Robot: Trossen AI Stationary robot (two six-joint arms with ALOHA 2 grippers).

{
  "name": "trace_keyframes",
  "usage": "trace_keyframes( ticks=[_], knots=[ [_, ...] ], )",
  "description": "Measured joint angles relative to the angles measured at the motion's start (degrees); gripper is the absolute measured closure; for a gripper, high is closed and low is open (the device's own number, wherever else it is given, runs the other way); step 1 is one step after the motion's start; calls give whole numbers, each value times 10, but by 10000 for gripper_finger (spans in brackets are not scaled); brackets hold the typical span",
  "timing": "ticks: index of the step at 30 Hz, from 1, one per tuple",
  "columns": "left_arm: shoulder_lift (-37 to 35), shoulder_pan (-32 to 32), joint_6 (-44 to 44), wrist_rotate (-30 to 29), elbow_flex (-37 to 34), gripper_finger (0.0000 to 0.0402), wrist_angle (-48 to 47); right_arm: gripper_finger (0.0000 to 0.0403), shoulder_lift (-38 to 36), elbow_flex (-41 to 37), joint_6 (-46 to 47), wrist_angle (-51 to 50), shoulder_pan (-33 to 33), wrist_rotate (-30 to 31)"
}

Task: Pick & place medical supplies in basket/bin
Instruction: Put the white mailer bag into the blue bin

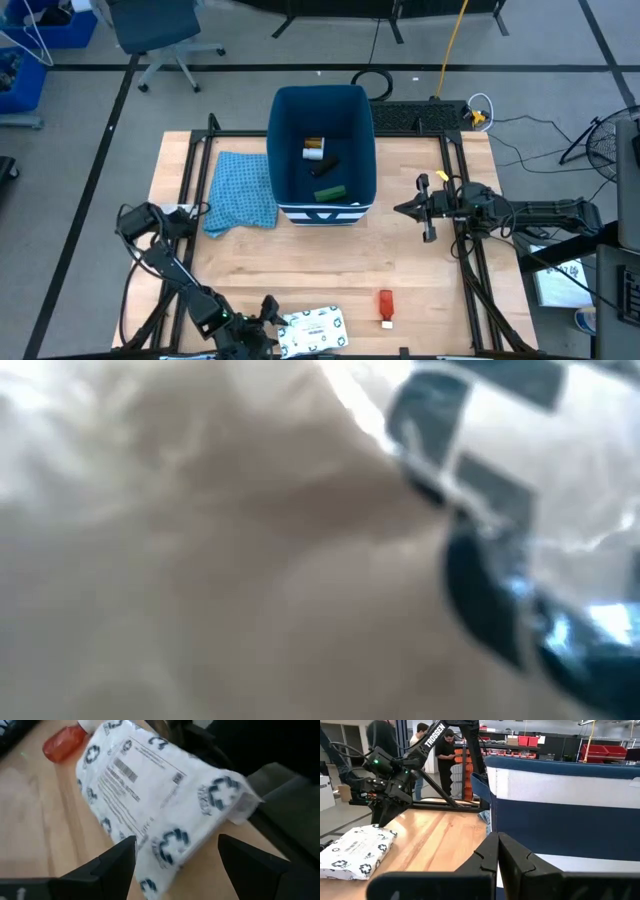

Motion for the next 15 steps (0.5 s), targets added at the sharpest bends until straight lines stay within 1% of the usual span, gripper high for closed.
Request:
trace_keyframes(
  ticks=[4,11,13,15],
  knots=[
    [7,10,16,-3,6,117,-3,402,0,0,1,0,0,0],
    [6,24,11,30,7,117,-2,402,0,0,1,0,0,0],
    [6,28,11,45,7,125,-3,402,0,0,1,0,0,0],
    [6,29,22,57,7,146,-3,402,0,0,1,0,0,0]
  ],
)
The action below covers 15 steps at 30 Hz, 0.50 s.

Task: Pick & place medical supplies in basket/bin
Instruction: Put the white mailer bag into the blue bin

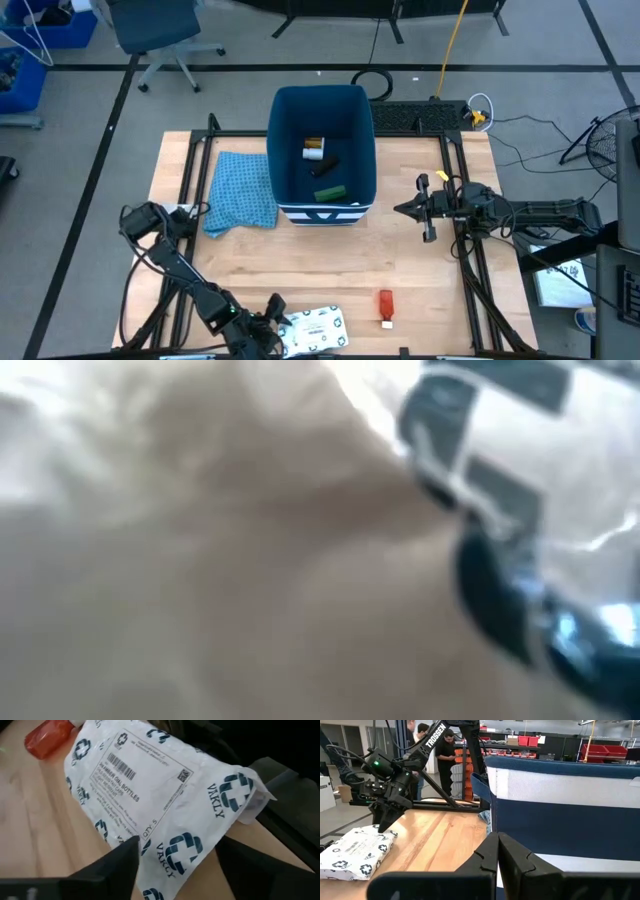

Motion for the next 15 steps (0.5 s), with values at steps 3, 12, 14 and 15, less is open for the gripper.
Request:
trace_keyframes(
  ticks=[3,12,14,15],
  knots=[
    [0,2,12,4,0,202,0,402,0,0,0,0,0,0],
    [-35,29,-12,32,0,391,-3,402,0,0,-2,0,0,0],
    [-52,33,-12,23,0,392,-10,402,0,0,-2,0,0,0],
    [-63,33,-4,20,0,395,-21,402,0,0,-2,0,0,0]
  ],
)
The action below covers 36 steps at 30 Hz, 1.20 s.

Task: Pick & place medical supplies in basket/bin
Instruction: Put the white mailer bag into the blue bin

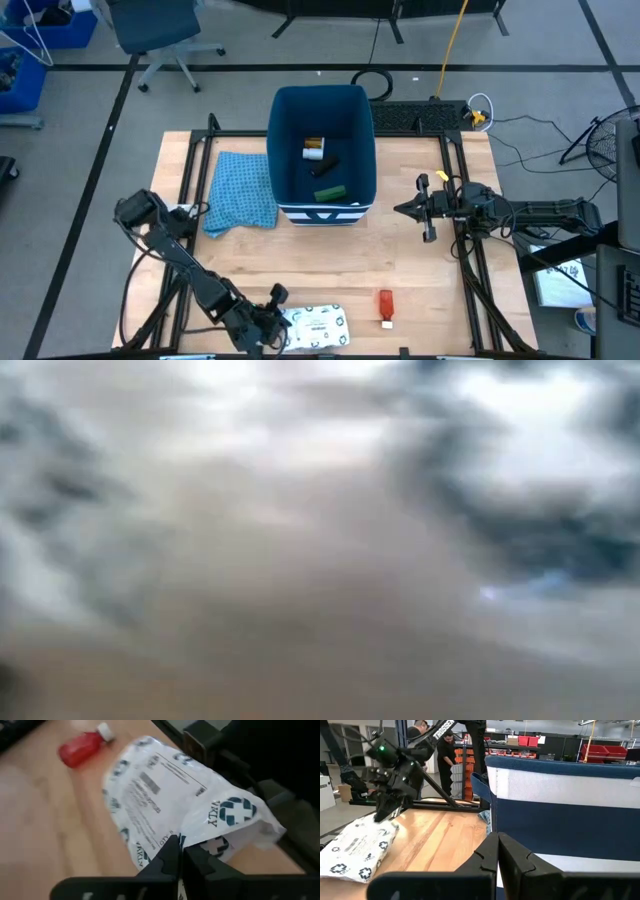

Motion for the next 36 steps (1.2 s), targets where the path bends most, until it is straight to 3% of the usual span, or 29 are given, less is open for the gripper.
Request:
trace_keyframes(
  ticks=[9,17,25,30,36],
  knots=[
    [-174,-4,46,-78,-22,399,-102,402,0,0,0,0,0,0],
    [-367,28,87,-70,-130,400,-95,402,0,0,0,0,0,0],
    [-608,43,79,-20,-275,400,-105,402,0,0,-4,0,0,0],
    [-758,44,81,-46,-343,401,-92,402,0,0,-5,0,0,0],
    [-879,64,95,-52,-389,401,-70,402,0,0,-14,0,0,2]
  ],
)
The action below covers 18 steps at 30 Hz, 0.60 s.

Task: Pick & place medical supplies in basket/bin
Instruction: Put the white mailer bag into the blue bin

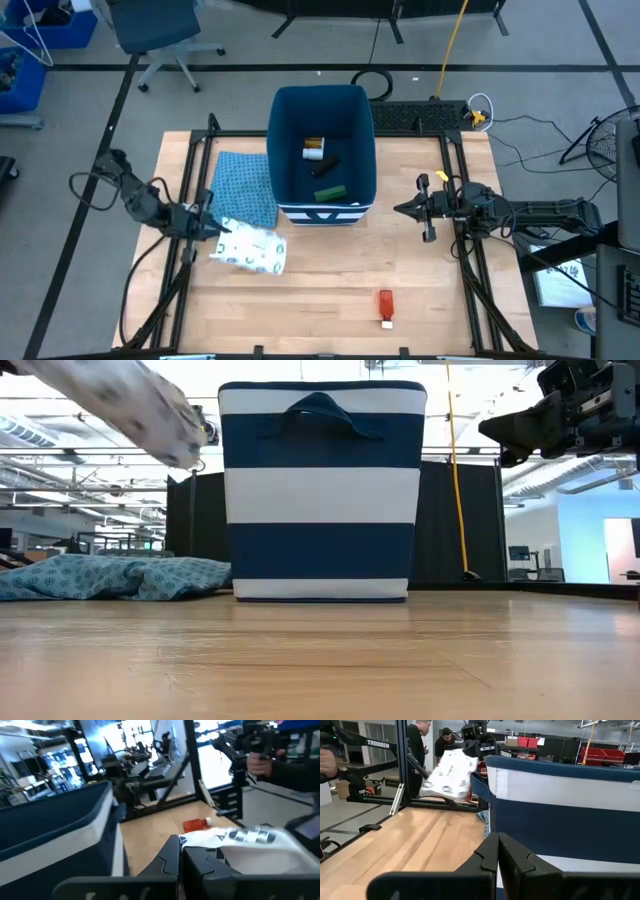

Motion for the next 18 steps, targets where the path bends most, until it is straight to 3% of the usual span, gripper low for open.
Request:
trace_keyframes(
  ticks=[8,11,14,18],
  knots=[
    [-77,6,17,5,-29,401,-1,402,8,0,-1,0,0,0],
    [-79,6,35,-3,-28,401,99,402,16,0,-1,0,0,0],
    [-60,6,47,-41,6,401,213,402,22,0,-1,0,0,0],
    [-6,7,49,-164,99,401,200,403,27,0,-11,0,0,0]
  ],
)
